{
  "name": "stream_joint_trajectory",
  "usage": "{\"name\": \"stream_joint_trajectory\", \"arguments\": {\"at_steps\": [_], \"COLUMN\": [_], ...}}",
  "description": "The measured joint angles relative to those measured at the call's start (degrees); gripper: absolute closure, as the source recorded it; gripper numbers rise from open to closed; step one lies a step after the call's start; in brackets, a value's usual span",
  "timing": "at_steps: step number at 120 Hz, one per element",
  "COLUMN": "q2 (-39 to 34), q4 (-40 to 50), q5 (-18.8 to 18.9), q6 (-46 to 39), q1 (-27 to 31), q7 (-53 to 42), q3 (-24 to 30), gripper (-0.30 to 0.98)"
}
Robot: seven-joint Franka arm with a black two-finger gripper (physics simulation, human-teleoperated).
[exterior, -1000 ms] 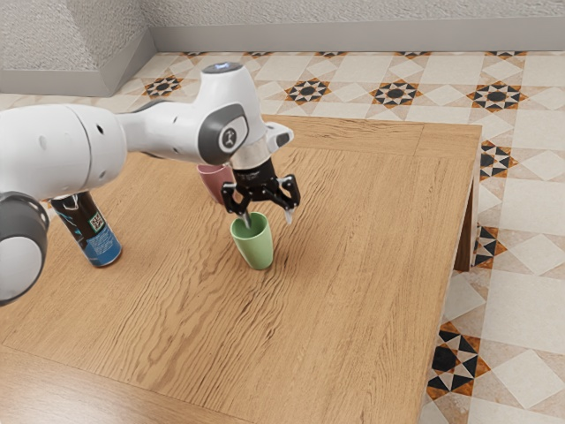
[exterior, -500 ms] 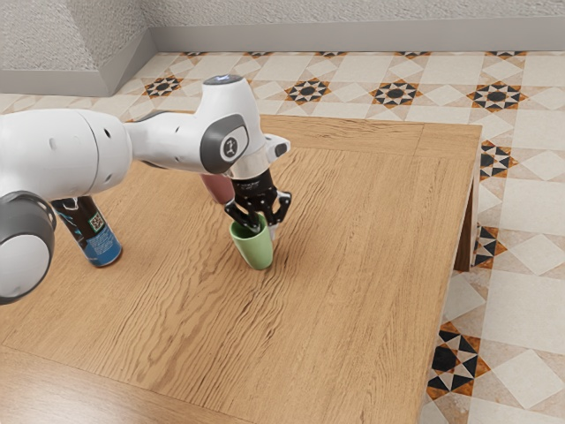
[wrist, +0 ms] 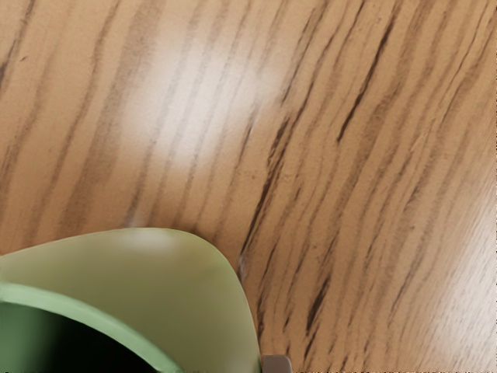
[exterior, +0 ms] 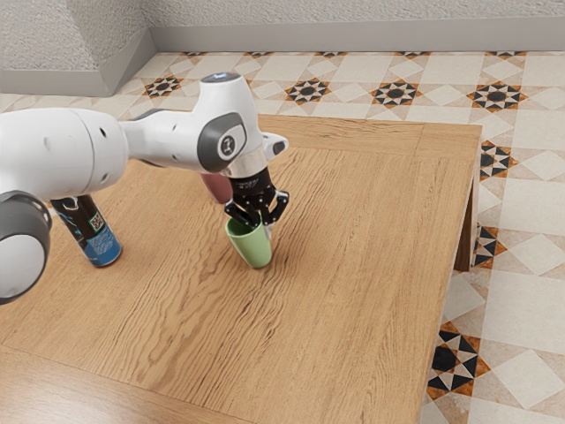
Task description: Place the right cup onto the left cup
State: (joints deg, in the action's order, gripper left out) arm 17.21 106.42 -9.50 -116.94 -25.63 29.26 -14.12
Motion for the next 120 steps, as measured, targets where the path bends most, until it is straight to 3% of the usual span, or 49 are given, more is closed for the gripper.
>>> {"name": "stream_joint_trajectory", "arguments": {"at_steps": [33,64,97,120], "q2": [-4.2,-4.1,6.3,11.7], "q4": [-1.8,-12.8,-29.4,-36.0], "q5": [3.5,9.0,10.8,11.0], "q6": [3.9,11.0,16.1,18.6], "q1": [0.1,5.2,12.8,16.9], "q7": [0.9,1.5,0.8,-0.3], "q3": [-0.3,-0.6,1.7,3.3], "gripper": [0.78,0.78,0.78,0.78]}}
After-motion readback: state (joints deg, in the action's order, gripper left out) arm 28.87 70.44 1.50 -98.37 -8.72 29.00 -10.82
